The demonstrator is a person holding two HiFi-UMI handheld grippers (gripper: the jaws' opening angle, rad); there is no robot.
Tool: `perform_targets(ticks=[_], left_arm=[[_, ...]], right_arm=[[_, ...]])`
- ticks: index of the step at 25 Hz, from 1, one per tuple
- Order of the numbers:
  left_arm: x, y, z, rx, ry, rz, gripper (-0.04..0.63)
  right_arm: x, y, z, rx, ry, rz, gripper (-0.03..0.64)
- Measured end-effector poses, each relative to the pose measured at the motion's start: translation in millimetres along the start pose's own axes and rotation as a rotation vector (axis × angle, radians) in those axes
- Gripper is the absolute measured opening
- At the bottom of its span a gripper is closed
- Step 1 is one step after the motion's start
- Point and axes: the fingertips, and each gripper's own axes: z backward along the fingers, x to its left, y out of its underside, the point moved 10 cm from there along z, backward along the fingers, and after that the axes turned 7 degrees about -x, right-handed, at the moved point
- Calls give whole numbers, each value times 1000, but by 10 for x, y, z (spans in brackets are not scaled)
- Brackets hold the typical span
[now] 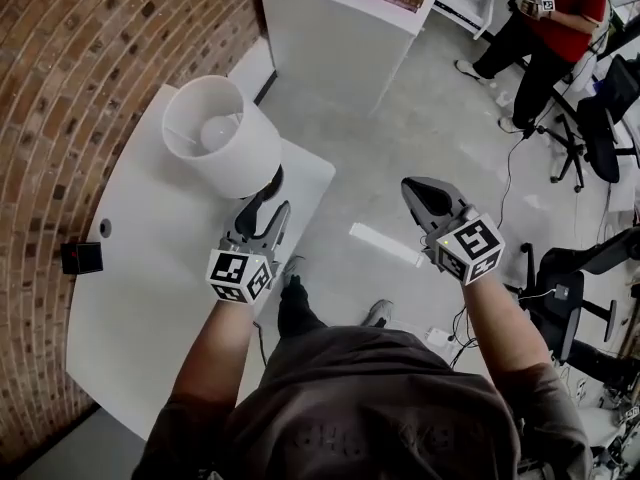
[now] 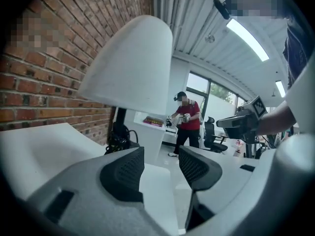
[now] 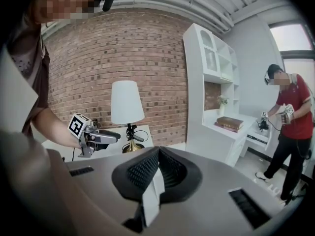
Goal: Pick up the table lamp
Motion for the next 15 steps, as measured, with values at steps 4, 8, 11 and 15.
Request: perform_targets(ticks=[4, 8, 11, 15], left_arm=[[271, 69, -13, -13, -50, 11, 207], [470, 111, -93, -19, -86, 12, 216], [565, 149, -172, -21, -102, -3, 222], [706, 212, -214, -27, -146, -10, 223]], right_arm=[[96, 20, -365, 3, -30, 17, -6], [210, 51, -660, 17, -68, 20, -6], [273, 95, -850, 28, -91, 26, -6], [350, 143, -1052, 36, -118, 25, -6]])
